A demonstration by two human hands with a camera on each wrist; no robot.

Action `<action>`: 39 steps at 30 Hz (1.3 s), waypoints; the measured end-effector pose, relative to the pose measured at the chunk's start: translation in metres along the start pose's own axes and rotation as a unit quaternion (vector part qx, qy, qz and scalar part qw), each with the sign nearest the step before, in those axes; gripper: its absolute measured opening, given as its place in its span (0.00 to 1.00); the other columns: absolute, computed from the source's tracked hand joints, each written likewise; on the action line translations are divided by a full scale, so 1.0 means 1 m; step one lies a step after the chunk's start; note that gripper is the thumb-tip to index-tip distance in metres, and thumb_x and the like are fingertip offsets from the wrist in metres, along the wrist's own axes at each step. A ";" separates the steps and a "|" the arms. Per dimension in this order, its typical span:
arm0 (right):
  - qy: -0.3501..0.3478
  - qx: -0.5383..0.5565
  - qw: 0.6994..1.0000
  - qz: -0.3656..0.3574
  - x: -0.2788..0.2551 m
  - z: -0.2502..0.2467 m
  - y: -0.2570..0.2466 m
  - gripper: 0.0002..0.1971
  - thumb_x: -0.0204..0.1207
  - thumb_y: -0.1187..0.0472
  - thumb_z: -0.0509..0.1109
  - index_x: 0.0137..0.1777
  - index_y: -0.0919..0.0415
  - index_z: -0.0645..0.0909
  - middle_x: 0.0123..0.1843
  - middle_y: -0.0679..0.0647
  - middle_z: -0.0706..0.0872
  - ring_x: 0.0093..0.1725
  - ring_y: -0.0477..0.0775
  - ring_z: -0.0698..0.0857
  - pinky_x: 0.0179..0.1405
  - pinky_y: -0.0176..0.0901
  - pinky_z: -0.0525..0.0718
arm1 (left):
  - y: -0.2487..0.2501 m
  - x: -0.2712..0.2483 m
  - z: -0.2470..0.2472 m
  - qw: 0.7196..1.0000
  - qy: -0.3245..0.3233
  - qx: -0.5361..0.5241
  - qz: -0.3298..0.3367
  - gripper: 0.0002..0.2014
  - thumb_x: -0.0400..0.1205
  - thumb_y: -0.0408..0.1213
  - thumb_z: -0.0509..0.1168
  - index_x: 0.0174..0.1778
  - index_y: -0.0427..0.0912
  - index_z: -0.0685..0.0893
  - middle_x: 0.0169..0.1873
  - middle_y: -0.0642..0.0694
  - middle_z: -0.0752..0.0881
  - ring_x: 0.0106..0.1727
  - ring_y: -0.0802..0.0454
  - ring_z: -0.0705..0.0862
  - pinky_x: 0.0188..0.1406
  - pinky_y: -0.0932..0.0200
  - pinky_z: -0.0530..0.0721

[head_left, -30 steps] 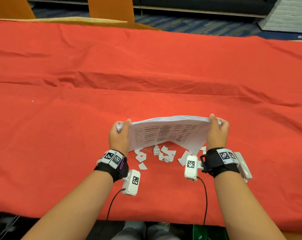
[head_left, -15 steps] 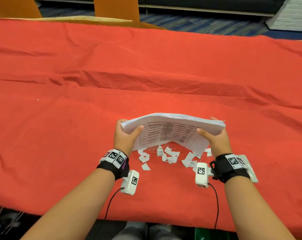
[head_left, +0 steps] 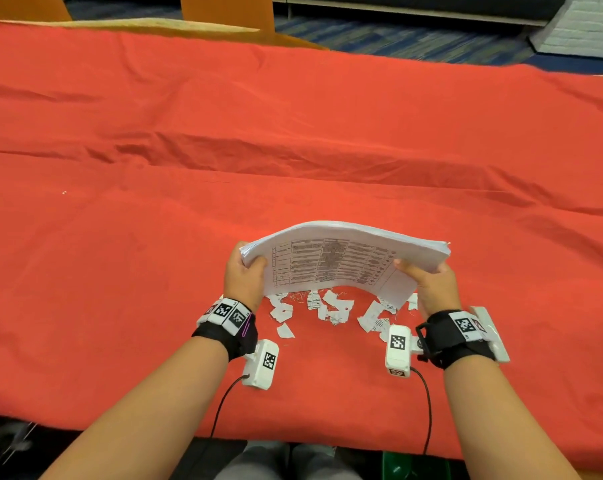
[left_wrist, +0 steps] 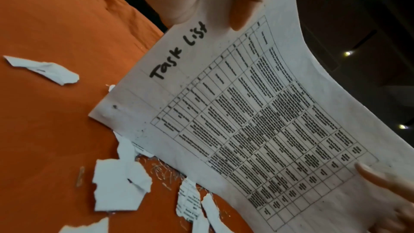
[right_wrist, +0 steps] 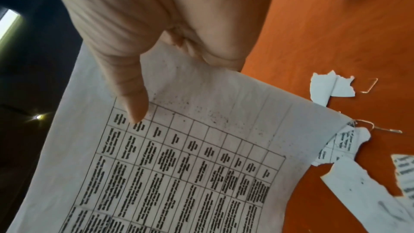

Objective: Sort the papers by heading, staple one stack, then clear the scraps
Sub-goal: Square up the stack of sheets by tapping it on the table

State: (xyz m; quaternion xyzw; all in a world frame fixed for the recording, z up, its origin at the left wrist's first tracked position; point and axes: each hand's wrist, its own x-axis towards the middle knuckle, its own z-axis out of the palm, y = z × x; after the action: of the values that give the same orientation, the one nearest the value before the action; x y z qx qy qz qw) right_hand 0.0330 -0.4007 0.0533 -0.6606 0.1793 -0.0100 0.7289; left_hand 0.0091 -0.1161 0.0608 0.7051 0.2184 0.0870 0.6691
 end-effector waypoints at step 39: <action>0.007 -0.041 0.999 0.018 0.005 -0.014 -0.039 0.13 0.76 0.73 0.61 0.54 0.58 0.80 0.51 0.51 0.88 0.47 0.49 0.87 0.47 0.42 0.84 | 0.038 0.051 0.010 0.987 -0.120 0.105 0.017 0.11 0.82 0.32 0.62 0.60 0.41 0.81 0.55 0.44 0.88 0.53 0.47 0.86 0.55 0.51 0.82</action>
State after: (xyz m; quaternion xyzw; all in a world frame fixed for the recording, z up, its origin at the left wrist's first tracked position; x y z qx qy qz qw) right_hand 0.0424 -0.4207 0.0890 -0.6865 0.1962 0.0055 0.7001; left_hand 0.0660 -0.1034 0.0888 0.7802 0.1324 -0.0102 0.6113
